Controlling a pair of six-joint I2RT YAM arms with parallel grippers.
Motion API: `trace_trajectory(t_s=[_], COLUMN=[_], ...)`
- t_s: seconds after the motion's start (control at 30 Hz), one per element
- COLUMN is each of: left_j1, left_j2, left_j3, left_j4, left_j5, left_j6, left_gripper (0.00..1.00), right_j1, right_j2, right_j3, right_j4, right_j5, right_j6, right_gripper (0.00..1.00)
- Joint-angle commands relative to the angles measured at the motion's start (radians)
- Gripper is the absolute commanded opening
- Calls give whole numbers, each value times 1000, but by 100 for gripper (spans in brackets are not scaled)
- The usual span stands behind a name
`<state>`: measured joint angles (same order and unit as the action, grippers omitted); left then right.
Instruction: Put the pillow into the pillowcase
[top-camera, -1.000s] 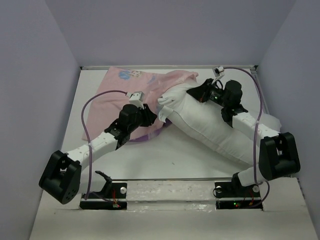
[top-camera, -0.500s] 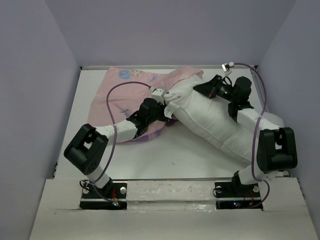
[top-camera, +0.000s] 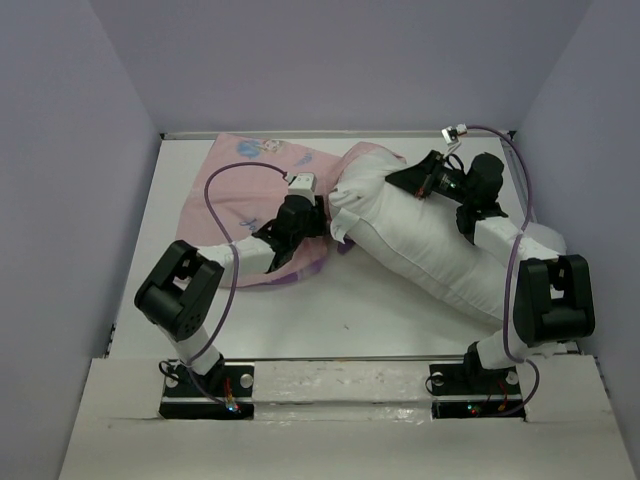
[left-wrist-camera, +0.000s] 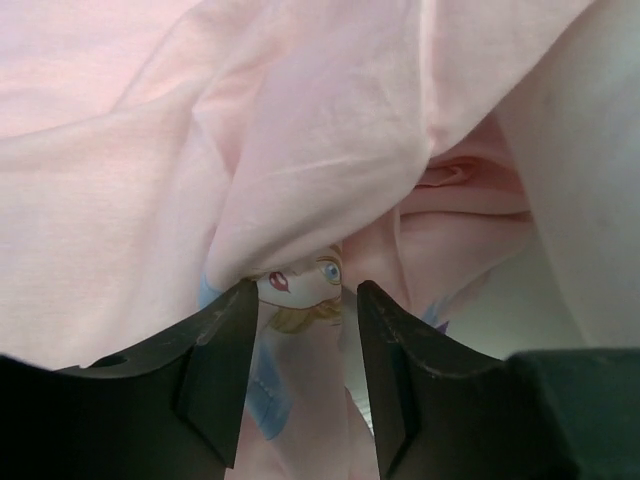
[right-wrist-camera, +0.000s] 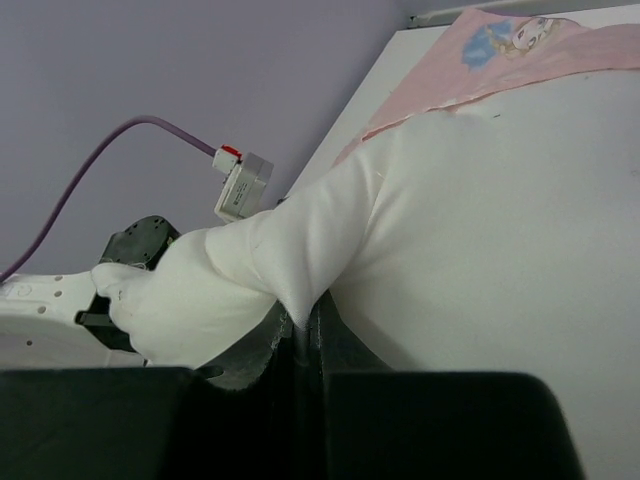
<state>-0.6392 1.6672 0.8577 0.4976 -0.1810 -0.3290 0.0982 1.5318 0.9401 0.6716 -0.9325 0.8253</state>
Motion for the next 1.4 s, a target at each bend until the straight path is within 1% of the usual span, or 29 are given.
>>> trace_trajectory(t_s=[0.0, 0.07, 0.13, 0.17, 0.2, 0.23, 0.27, 0.33, 0.37, 0.4, 0.43, 0.5, 0.57, 0.63, 0.7, 0.8, 0.87, 0.9, 0.93, 0.97, 1.03, 1.13, 1.23, 1.33, 1.37], left_j1=[15, 15, 15, 15, 15, 13, 12, -11, -31, -68, -80, -88, -88, -86, -88, -86, -82, -79, -74, -65, -48, -43, -34, -25, -24], left_j2=[0, 19, 35, 16, -3, -26, -88, -154, -199, -211, -218, -213, -198, -153, -112, -60, -55, -52, -44, -26, 5, 29, 77, 115, 129], left_j3=[73, 101, 138, 139, 132, 104, 81, 23, -3, -9, -11, -6, 12, 46, 64, 112, 104, 98, 101, 103, 106, 113, 153, 158, 152], left_j4=[-8, -42, -86, -109, -113, -113, -81, -18, -10, -13, -17, -27, -39, -57, -59, -96, -70, -54, -47, -39, 4, 28, 42, 85, 131], left_j5=[-65, -42, -67, -69, -68, -64, -2, 60, 72, 81, 92, 152, 138, 133, 141, 62, 6, -4, -18, -32, -12, -25, -23, -25, -15], left_j6=[28, 25, -10, -22, -34, -71, -87, -113, -126, -124, -131, -171, -188, -193, -205, -206, -219, -222, -226, -228, -228, -225, -214, -222, -225], left_gripper=[56, 57, 58, 57, 54, 44, 40, 37, 36, 36, 36, 36, 35, 31, 30, 31, 32, 35, 41, 45, 50, 51, 51, 51, 51], right_j1=[-2, -2, -2, -2, -2, -2, -2, -2, -2, -2, -2, -2, -2, -2, -2, -2, -2, -2, -2, -2, -2, -2, -2, -2, -2], right_j2=[-21, -16, -13, -13, -10, -7, -4, -4, -4, -2, -4, -7, -12, -12, -13, -15, -16, -18, -19, -19, -19, -22, -18, -16, -15], right_j3=[49, 48, 46, 43, 42, 42, 43, 40, 40, 42, 43, 42, 40, 37, 35, 35, 42, 42, 43, 45, 45, 43, 39, 34, 32], right_j4=[166, 181, 183, 183, 181, 181, 183, 184, 184, 184, 184, 186, 186, 187, 187, 190, 192, 192, 192, 194, 195, 197, 209, 221, 227], right_j5=[-35, -37, -35, -28, -26, -26, -26, -20, -16, -15, -15, -8, -6, -2, -3, -5, -9, -9, -9, -12, -15, -17, -20, -23, -25], right_j6=[57, 64, 60, 58, 57, 58, 60, 57, 55, 57, 55, 57, 58, 60, 60, 64, 67, 67, 67, 67, 71, 72, 83, 90, 90], right_gripper=[0, 0, 0, 0, 0, 0, 0, 0, 0, 0, 0, 0, 0, 0, 0, 0, 0, 0, 0, 0, 0, 0, 0, 0, 0])
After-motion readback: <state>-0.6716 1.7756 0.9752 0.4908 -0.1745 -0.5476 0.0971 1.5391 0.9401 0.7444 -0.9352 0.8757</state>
